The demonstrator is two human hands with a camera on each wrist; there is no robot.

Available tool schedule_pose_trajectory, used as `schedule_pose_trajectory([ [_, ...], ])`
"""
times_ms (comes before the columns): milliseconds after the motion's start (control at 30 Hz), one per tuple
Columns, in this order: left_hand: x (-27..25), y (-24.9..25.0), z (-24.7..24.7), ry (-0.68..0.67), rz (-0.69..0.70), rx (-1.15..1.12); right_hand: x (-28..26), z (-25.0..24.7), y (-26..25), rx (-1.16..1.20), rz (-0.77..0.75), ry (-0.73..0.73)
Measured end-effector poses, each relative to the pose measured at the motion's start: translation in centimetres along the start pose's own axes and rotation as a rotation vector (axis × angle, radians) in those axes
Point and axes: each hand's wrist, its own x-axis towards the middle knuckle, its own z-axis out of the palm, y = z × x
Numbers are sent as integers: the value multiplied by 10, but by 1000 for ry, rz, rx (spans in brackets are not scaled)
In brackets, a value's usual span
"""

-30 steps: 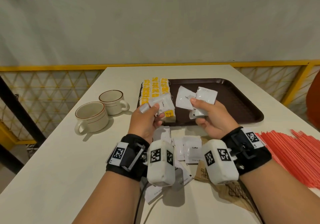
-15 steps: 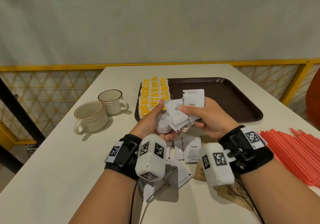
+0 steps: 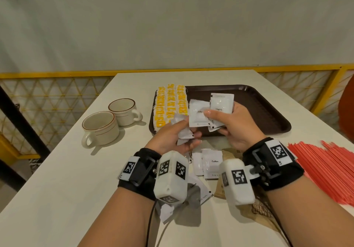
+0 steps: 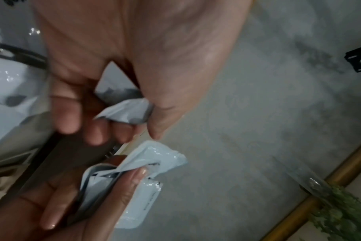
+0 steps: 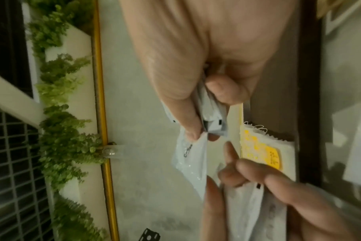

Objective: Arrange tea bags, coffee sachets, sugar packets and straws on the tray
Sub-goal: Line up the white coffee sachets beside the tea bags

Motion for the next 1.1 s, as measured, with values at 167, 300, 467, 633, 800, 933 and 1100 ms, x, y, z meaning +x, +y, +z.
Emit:
schedule_pose_trajectory([
  [167, 3, 2, -6, 29, 129, -109, 1, 2, 3, 153, 106, -17],
  [300, 1, 2, -4, 12, 102, -27, -2, 6, 5, 69, 114, -60],
  [467, -2, -3, 1, 40, 182, 76, -7, 11, 8, -20, 116, -150],
  [633, 5, 2, -2, 158, 207, -96, -8, 11, 4, 15, 177, -183],
  [800, 4, 3, -7, 154, 302, 34, -12, 11, 1, -81, 179, -263],
  [933, 3, 2, -4, 75, 370, 252, -17, 12, -1, -194, 231, -370],
  [1100, 4, 1, -4, 166, 418, 198, -16, 14, 2, -138, 214, -353],
])
